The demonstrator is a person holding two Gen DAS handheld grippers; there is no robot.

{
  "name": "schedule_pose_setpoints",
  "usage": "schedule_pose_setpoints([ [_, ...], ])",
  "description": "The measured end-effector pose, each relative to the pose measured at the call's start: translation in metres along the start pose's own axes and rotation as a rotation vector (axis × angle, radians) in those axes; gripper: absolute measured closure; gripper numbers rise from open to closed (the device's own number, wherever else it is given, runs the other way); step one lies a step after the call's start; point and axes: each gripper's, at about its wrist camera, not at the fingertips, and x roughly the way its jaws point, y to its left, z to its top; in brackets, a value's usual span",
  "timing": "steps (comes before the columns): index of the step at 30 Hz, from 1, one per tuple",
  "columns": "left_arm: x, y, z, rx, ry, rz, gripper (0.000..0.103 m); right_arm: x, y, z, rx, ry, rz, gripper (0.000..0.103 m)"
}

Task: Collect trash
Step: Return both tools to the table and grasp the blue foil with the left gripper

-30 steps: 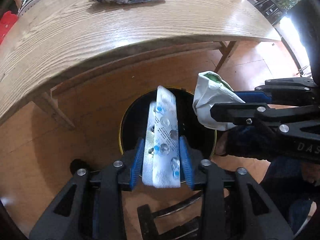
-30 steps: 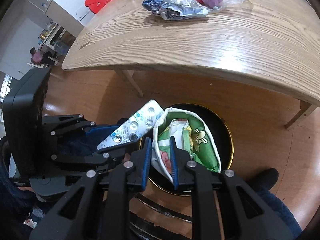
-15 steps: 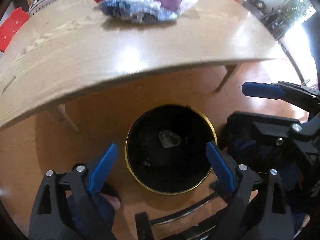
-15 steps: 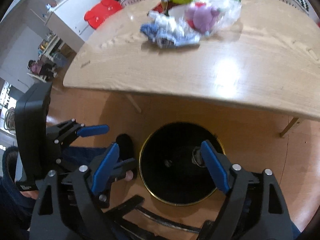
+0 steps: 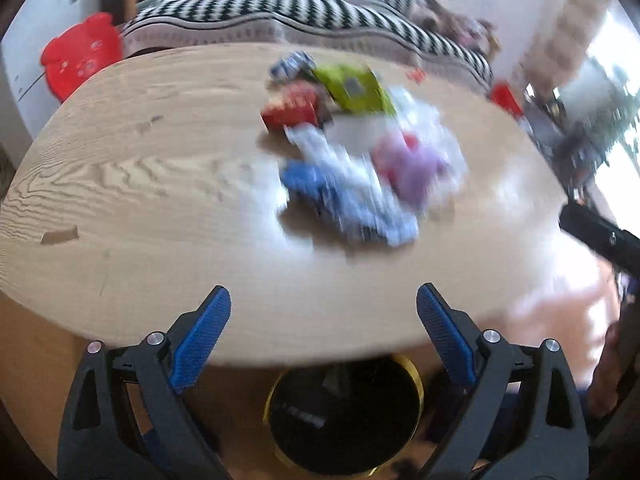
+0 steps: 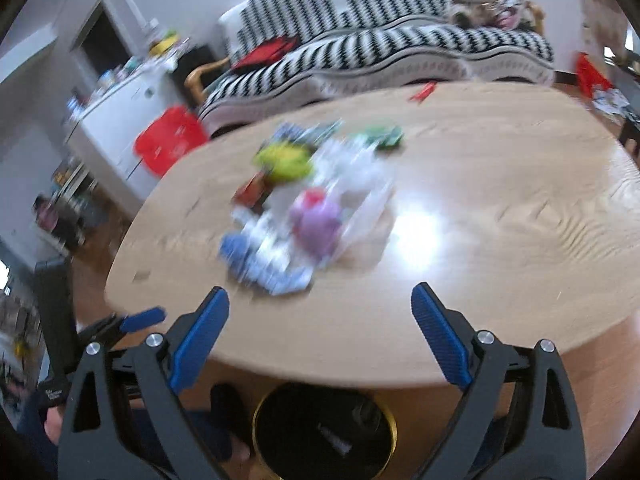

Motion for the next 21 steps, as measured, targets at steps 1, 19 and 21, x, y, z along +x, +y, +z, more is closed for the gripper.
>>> schedule_pose_setpoints([
  [1,0.003,0.002,0.007,-0.015,-0.010,0.008,0.012,0.005,-0.005,0.007,0.019,-0.006,-0.008,0.014],
  [19,0.086,0.006,0.047,-0.118,0.028,0.048,0.034,0.093,0.029,0.047,-0.133,0.111,0.022,0.020],
  [21,0.085,0.007,0.049,-0.108,0.025,0.034,0.050,0.106,0.037,0.044,-0.157,0.140,0.027,0.024],
])
